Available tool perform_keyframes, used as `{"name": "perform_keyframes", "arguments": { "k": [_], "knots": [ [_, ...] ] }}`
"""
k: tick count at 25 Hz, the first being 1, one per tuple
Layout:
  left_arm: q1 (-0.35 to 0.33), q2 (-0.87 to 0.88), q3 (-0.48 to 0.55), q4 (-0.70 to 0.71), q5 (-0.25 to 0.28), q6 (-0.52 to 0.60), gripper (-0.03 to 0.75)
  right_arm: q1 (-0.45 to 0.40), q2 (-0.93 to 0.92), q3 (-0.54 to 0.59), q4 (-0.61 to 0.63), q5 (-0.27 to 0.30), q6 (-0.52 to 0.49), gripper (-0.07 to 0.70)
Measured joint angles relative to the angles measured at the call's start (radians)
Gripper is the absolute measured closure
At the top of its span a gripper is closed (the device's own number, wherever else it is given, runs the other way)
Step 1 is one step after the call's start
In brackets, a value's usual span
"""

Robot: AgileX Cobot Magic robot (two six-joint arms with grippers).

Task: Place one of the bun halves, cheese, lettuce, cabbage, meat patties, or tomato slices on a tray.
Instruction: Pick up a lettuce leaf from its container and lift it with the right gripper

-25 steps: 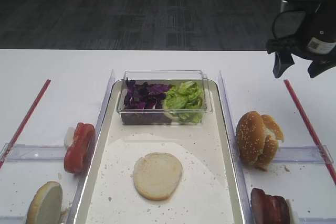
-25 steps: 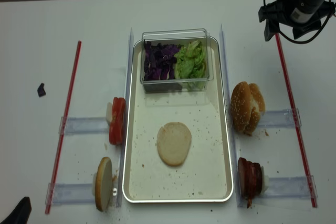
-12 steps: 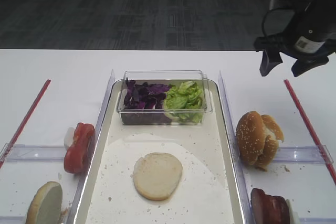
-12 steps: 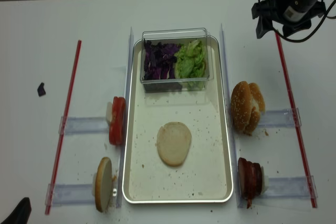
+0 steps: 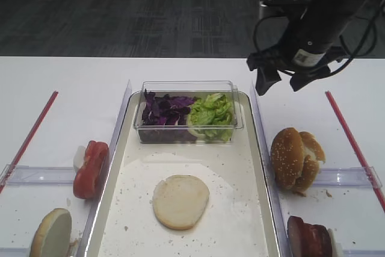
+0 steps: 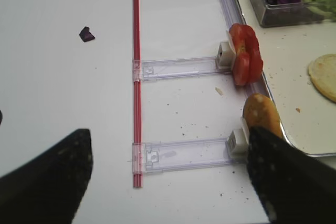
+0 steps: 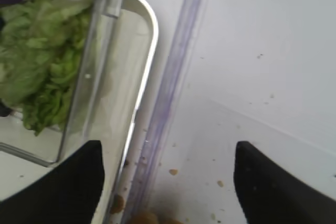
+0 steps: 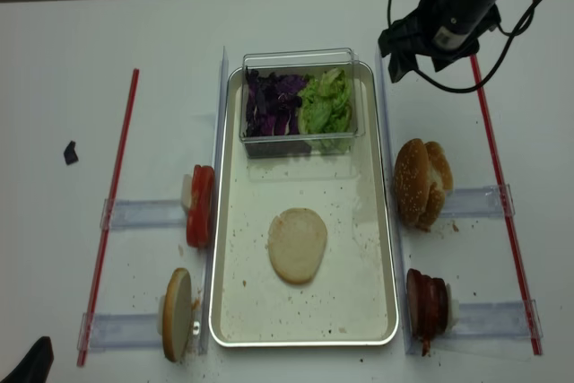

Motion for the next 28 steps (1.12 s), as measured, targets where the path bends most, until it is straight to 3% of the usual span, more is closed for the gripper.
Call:
{"name": "perform_keyframes", "arguments": {
  "k": [11, 20, 28],
  "knots": [
    [0.000, 0.000, 0.000, 0.000, 0.000, 0.000, 0.161, 0.192, 0.000, 0.000, -0.017, -0.034, 0.000, 0.091],
    [0.000, 0.000, 0.000, 0.000, 0.000, 0.000, 0.161, 0.262, 0.000, 0.000, -0.017, -0.054, -0.021, 0.106],
    [0.000, 0.000, 0.000, 0.000, 0.000, 0.000, 0.161, 0.268, 0.000, 0.000, -0.014, -0.090, -0.031, 0.113]
  ]
}}
